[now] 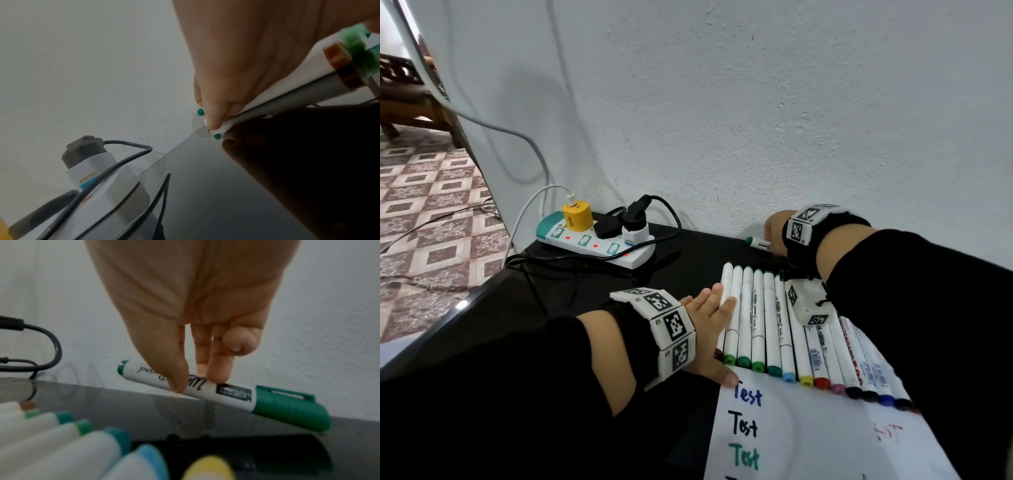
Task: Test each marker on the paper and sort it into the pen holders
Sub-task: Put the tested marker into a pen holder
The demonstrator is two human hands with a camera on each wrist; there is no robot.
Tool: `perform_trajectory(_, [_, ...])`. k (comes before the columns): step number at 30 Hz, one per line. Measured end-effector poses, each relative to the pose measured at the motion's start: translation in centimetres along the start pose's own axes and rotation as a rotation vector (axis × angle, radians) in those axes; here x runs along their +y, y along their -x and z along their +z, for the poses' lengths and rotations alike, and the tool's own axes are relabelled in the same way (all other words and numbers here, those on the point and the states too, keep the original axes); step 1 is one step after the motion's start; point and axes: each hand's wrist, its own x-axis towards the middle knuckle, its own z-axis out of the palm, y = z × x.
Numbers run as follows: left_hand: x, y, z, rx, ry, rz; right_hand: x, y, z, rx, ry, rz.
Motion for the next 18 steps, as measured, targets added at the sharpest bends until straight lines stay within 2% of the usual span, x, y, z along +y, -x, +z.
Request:
perform_trajectory(3, [0.2, 0.4, -0.1, 0.006, 0.01, -0.021, 0.5, 1.3, -0.8, 0.06, -0.003, 0.016])
perform_trajectory(8, [1.1, 2.2, -1.2, 0.056, 0.024, -0.088, 1.4, 5.8, -3.7, 0.123, -0.178, 0.07])
perform_trajectory(14, [3.1, 6.6, -3.9, 0.174, 0.15, -0.085, 2.1, 11.9, -5.1, 0.123, -0.316, 0.124])
perform_trajectory(18, [4.6, 9.6, -4.9, 0.255, 0.271, -0.072, 1.6, 16.4, -5.7, 0.12, -0.577, 0.125])
